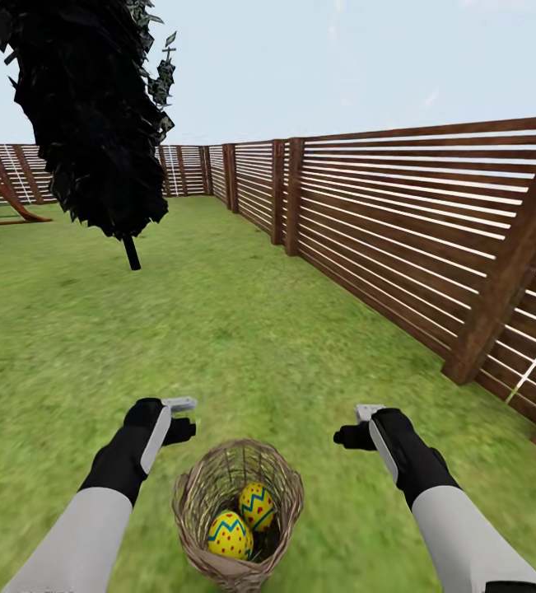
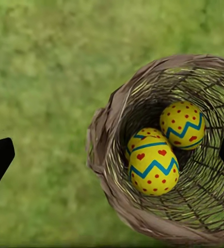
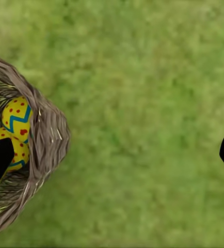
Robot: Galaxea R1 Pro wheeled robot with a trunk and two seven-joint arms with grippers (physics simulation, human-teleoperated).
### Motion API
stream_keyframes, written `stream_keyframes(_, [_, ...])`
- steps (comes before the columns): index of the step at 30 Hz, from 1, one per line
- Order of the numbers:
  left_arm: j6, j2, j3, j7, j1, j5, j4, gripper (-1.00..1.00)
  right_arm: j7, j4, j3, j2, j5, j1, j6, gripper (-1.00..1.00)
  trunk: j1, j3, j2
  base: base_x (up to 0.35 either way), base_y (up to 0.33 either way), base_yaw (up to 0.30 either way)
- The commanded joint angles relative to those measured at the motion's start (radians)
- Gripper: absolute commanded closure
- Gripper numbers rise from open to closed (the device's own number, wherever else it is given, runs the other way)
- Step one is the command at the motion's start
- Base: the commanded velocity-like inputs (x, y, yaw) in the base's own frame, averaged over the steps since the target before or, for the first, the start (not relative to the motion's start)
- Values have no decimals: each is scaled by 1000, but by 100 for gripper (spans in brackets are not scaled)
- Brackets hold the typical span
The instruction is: Take the three Easter eggs out of the wicker basket on the lawn in the garden, then place them on the lawn next to a single tree (choose any tree) so that all three eggs are next to the same tree and none are left in the basket.
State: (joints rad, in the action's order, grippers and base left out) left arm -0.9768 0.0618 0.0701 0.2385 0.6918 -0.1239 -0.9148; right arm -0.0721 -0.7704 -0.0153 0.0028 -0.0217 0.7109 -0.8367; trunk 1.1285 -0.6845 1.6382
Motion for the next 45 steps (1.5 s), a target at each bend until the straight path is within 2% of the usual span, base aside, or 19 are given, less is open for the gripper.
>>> stream_keyframes(1, [-3, 0, 3, 9, 1, -10, 4, -100, -5, -4, -2, 1, -3, 1, -4, -100, 4, -4, 8, 0, 0, 0])
stream_keyframes(6, [-3, 4, 5, 8, 0, -11, 18, -100, -5, -12, -2, 2, -3, 1, -5, -100, 23, -20, 43, 0, 0, 0])
stream_keyframes(12, [13, 6, 8, 7, 0, -12, 145, -100, -7, -15, -2, 2, -3, 1, -5, -100, 46, -39, 85, 0, 0, 0])
stream_keyframes(13, [19, 5, 8, 6, 0, -27, 162, -100, -9, -14, -2, 2, -3, 1, -5, -100, 50, -42, 92, 0, 0, 0])
stream_keyframes(16, [21, 1, 7, 6, 0, -61, 165, -100, -9, -14, -2, 2, -3, 1, -5, -100, 61, -51, 113, 0, 0, 0])
stream_keyframes(20, [21, -3, 8, 5, 0, -74, 165, -100, -9, -13, 0, 2, -3, 1, -5, -100, 77, -64, 141, 0, 0, 0])
stream_keyframes(28, [22, -12, 8, 5, 0, -75, 152, -100, -9, -13, 1, 2, -3, 1, -5, -100, 107, -89, 197, 0, 0, 0])
stream_keyframes(32, [23, -28, 9, 5, 0, -75, 137, -100, -9, -13, 1, 2, -3, 1, -5, -100, 123, -101, 225, 0, 0, 0])
stream_keyframes(45, [23, -36, 10, 5, 0, -76, 135, -100, -9, -15, 1, -1, -3, 1, -5, -100, 173, -142, 316, 0, 0, 0])
